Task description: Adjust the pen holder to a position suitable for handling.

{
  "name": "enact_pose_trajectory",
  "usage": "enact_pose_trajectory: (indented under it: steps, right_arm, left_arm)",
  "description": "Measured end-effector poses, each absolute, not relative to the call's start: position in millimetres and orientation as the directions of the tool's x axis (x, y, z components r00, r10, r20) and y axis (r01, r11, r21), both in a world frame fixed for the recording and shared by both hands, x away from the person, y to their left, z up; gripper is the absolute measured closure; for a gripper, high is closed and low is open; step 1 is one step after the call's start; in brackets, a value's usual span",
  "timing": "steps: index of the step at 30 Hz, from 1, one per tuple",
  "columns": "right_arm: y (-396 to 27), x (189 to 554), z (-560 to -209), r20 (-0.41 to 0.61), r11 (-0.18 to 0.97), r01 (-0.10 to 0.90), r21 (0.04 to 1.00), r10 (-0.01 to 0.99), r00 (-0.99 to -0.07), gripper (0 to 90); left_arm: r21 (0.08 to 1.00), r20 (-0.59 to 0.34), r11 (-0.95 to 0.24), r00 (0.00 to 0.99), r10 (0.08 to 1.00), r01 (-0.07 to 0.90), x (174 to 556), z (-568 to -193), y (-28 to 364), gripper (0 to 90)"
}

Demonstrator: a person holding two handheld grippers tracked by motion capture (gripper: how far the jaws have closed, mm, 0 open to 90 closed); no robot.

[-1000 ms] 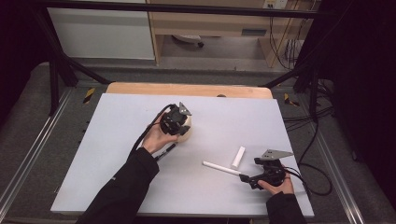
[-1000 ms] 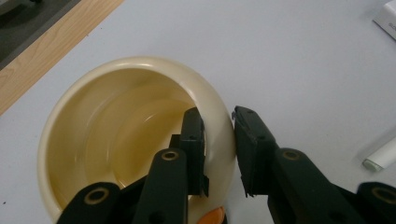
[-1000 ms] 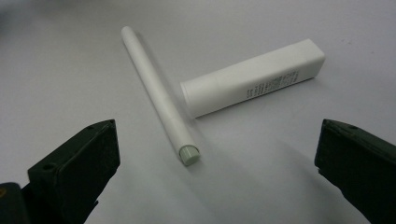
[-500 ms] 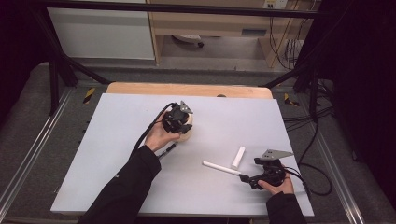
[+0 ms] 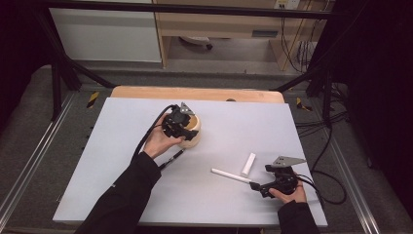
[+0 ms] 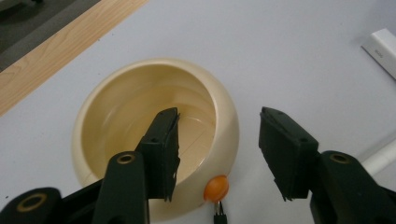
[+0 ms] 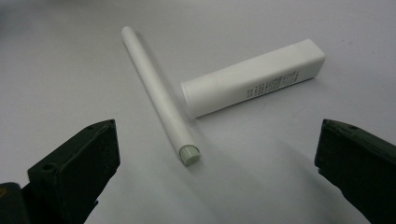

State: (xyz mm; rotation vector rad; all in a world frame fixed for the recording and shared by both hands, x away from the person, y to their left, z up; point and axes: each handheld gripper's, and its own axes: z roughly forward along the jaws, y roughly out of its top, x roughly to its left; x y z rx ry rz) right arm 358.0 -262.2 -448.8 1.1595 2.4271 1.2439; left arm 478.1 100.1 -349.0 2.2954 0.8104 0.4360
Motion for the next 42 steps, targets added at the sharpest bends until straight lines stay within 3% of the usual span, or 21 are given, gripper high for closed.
enact_pose_trajectory:
  steps: [4,25,42]
  right_arm:
    - [-262.2,357.9,-448.8,0.181,0.346,0.562,0.751,0.71,-0.68,0.7]
    - [-261.5,358.3,-449.7,0.181,0.347,0.564,0.75,0.711,-0.679,0.7]
    - [-262.0,358.4,-448.8,0.188,0.338,0.57,0.749,0.716,-0.672,0.7]
  left_arm:
    - [0.679,0.082,-0.585,0.746,0.661,0.444,473.0,-347.0,108.6,35.6]
    - [0.665,0.053,-0.562,0.719,0.693,0.492,435.8,-361.4,156.3,9.2]
    - [0.631,0.027,-0.564,0.711,0.702,0.532,428.5,-387.6,166.3,7.2]
